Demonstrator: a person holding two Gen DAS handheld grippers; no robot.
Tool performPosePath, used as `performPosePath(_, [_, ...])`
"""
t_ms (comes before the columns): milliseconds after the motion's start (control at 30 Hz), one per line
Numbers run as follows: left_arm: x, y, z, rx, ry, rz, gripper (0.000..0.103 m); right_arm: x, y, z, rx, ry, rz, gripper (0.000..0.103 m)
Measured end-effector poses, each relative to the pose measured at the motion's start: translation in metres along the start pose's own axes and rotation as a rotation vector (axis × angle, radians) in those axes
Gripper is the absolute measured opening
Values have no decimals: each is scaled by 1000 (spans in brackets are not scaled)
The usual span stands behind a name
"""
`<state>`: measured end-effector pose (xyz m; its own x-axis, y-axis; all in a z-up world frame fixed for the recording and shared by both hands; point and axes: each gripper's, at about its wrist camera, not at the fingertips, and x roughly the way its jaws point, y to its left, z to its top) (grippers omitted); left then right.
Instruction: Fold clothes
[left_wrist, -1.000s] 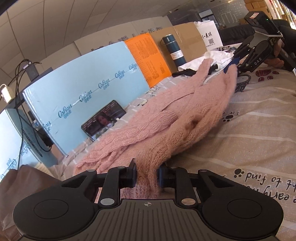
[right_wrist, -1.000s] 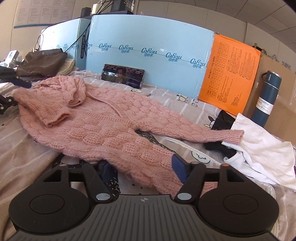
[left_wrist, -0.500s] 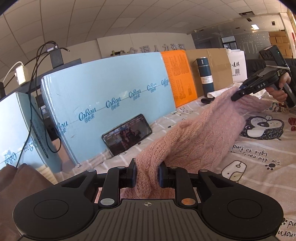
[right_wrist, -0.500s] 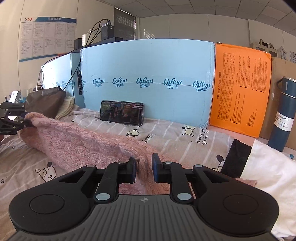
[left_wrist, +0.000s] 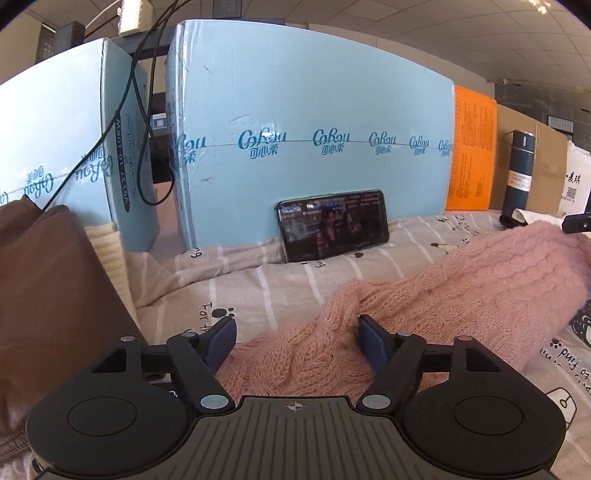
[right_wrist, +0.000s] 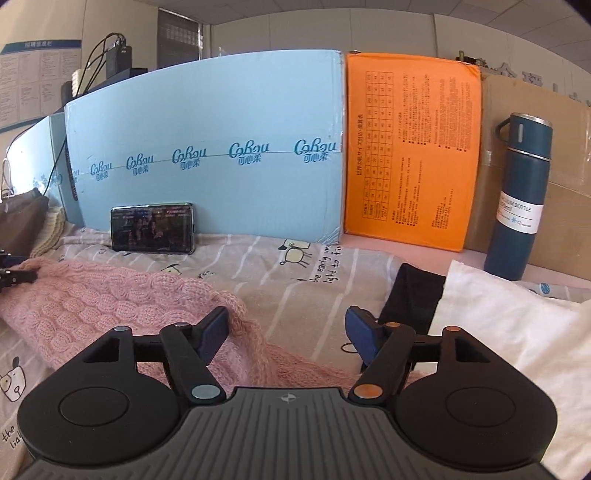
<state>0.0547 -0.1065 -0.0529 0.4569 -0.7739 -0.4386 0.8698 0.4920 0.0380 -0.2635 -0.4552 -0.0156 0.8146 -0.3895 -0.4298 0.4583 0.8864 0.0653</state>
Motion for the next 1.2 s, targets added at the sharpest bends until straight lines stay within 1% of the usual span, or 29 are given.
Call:
performPosePath(67, [-3, -1, 1, -1, -15, 9, 77, -13, -10, -2, 56, -36, -56, 69])
performPosePath(133, [-6, -1, 1, -10, -25, 13, 77, -30, -22, -8, 137, -63, -89, 70])
performPosePath(300, [-18, -7, 1, -28, -55, 44, 77, -66, -33, -35, 288, -83, -113, 71])
performPosePath(367, [-21, -9, 0, -32, -59, 45, 77, -71, -28, -45, 295, -74, -128, 70])
performPosePath(433, [-23, -10, -2, -33, -58, 35, 77, -69, -20, -52, 269, -51, -128, 66])
performPosePath(500, [-25, -12, -3, -28, -57, 28, 77, -66, -10, -54, 211, -35, -121, 55])
performPosePath(533, [-25, -12, -4, -28, -55, 27, 77, -64, -6, -52, 178, -30, -122, 40])
performPosePath(567, [-25, -13, -4, -27, -54, 26, 77, -61, -2, -50, 144, -26, -123, 21])
performPosePath(600, [-25, -13, -4, -28, -53, 25, 77, -58, 1, -46, 115, -27, -129, 13])
performPosePath(633, [-25, -13, -5, -28, -52, 24, 77, -55, 2, -40, 98, -33, -139, 10])
performPosePath(667, [-25, -13, -5, -28, -52, 23, 77, -53, 3, -34, 91, -42, -142, 8])
performPosePath(800, [-25, -12, -5, -32, -50, 21, 77, -44, -5, -3, 144, -100, -125, 7])
performPosePath(867, [-24, -12, -6, -36, -49, 21, 77, -38, -14, 10, 199, -100, -150, 7])
performPosePath(933, [-25, -12, -6, -39, -48, 19, 77, -30, -25, 15, 270, -57, -206, 7])
performPosePath(1000, [-24, -11, -6, -39, -45, 16, 77, -21, -37, 12, 350, 18, -270, 7])
performPosePath(1067, [-23, -11, -6, -39, -40, 14, 78, -15, -43, 4, 389, 82, -301, 8])
performPosePath(1100, [-23, -11, -7, -39, -38, 13, 78, -13, -44, 1, 392, 99, -317, 8])
performPosePath(1200, [-23, -12, -7, -38, -40, 14, 78, -9, -47, -6, 402, 133, -358, 17])
